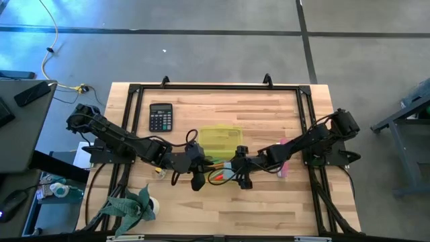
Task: Pack school essentials
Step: Put the blue sticky notes into the yellow supply box, then put the yellow crayon box into the yellow supply box
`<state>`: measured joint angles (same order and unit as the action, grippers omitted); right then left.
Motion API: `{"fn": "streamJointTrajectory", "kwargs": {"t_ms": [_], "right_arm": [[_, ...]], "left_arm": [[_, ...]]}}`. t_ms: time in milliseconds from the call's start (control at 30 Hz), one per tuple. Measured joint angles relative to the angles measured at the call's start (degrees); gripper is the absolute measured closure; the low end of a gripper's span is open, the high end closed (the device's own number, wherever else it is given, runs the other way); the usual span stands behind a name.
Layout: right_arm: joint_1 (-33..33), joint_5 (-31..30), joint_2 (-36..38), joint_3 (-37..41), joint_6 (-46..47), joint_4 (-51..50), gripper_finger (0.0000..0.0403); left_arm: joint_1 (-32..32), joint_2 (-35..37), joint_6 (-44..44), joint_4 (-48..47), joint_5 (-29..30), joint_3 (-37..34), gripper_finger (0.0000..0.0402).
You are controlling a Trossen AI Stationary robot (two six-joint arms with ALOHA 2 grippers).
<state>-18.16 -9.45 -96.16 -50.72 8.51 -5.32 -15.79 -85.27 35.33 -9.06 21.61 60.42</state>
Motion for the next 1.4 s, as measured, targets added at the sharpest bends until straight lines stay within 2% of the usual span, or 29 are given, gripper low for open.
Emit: {"fn": "streamJointTrajectory", "kwargs": {"t_ms": [233,433,667,1033,1267,1400], "right_arm": [[0.1,-0.4,0.0,0.0,-1.2,0.1,0.0003],[0.2,-4.3,1.2,0.0,-3.3,-2.3,0.0004],[0.3,-11.3,7.8,0.0,-0.3,-7.7,0.0004],[0.3,-15.0,18.1,0.0,-3.5,-13.9,0.0004],[0.3,-20.5,21.1,0.0,-1.7,-21.1,0.0004],[0.5,-20.8,21.4,0.0,-1.5,-23.4,0.0004]], "left_arm": [[0.0,0.0,0.0,0.0,0.0,0.0,0.0316],[0.0,0.0,0.0,0.0,0.0,0.0,0.0316],[0.0,0.0,0.0,0.1,0.0,0.0,0.0316],[0.0,0.0,0.0,0.2,0.0,0.0,0.0316],[0.0,0.0,0.0,0.9,0.0,0.0,0.0316],[0.0,0.0,0.0,1.3,0.0,0.0,0.0316]]}}
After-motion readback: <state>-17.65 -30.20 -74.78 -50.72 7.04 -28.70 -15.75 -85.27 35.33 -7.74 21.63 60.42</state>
